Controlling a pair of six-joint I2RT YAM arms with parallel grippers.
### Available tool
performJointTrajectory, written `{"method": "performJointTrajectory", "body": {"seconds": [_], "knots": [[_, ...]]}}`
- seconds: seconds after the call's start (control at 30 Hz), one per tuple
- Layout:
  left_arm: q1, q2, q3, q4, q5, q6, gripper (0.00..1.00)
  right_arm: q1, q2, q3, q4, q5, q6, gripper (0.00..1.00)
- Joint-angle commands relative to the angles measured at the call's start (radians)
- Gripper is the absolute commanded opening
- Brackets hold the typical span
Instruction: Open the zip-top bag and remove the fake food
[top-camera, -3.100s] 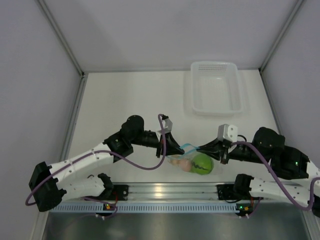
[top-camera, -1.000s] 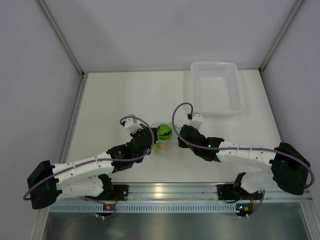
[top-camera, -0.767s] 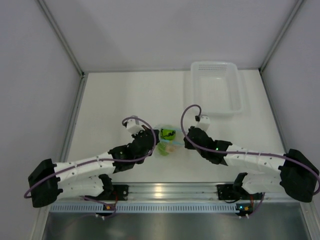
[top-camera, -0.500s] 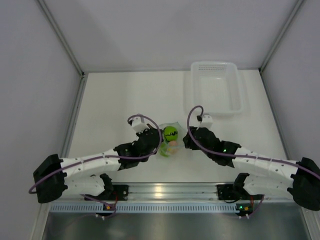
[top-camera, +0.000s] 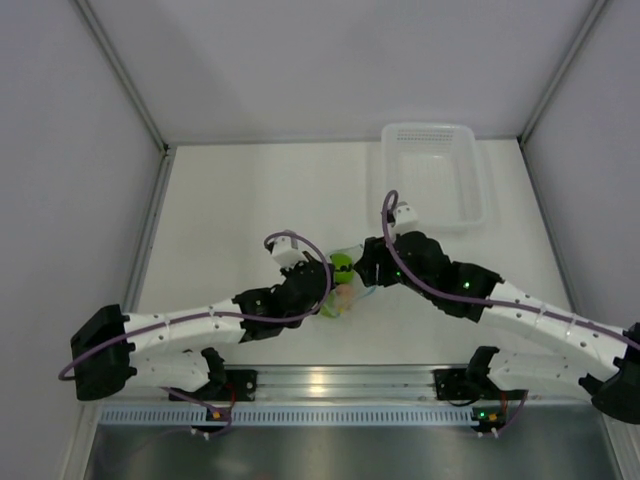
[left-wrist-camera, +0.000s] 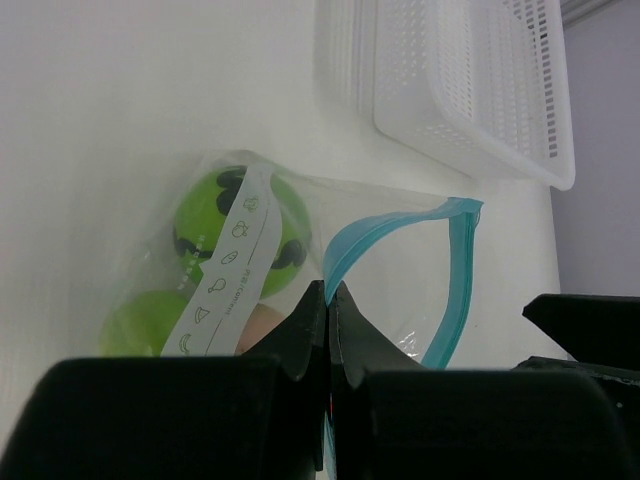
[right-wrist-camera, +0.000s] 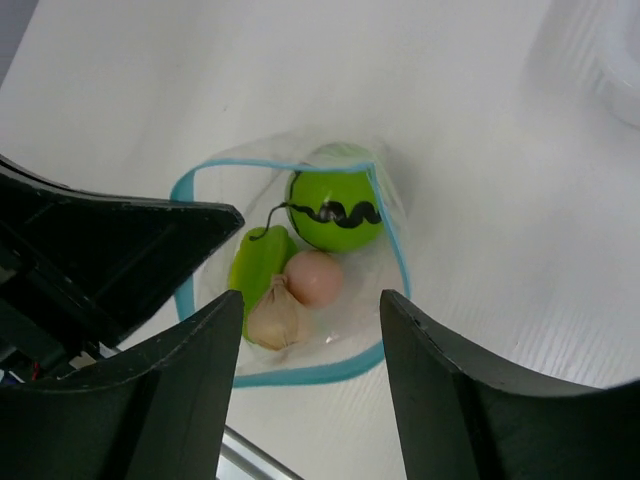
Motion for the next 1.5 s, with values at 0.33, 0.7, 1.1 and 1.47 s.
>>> {"method": "performJointTrajectory", "body": {"seconds": [0.33,0.7,1.1,1.47], "knots": [[-0.017,-0.026,0.025,0.014,-0.048,-0.013,0.00,0.074,0.219,0.067,-0.012,-0.057,0.028,0.38],[-0.017,-0.048,-0.030,0.014,-0.057,-0.061,0.00,0.131,0.267,-0.027,0.090,-0.166,0.087,0.39],[-0.017,-0.063,-0.091,0.016,-0.057,-0.131,0.00,0.166,0.337,-0.047,0.249,-0.135,0.174,0.46],[-0.017,-0.114,-0.124,0.016,-0.048,-0.157,0.00,0.202,0.485,0.012,0.309,-0.060,0.280,0.48]]}}
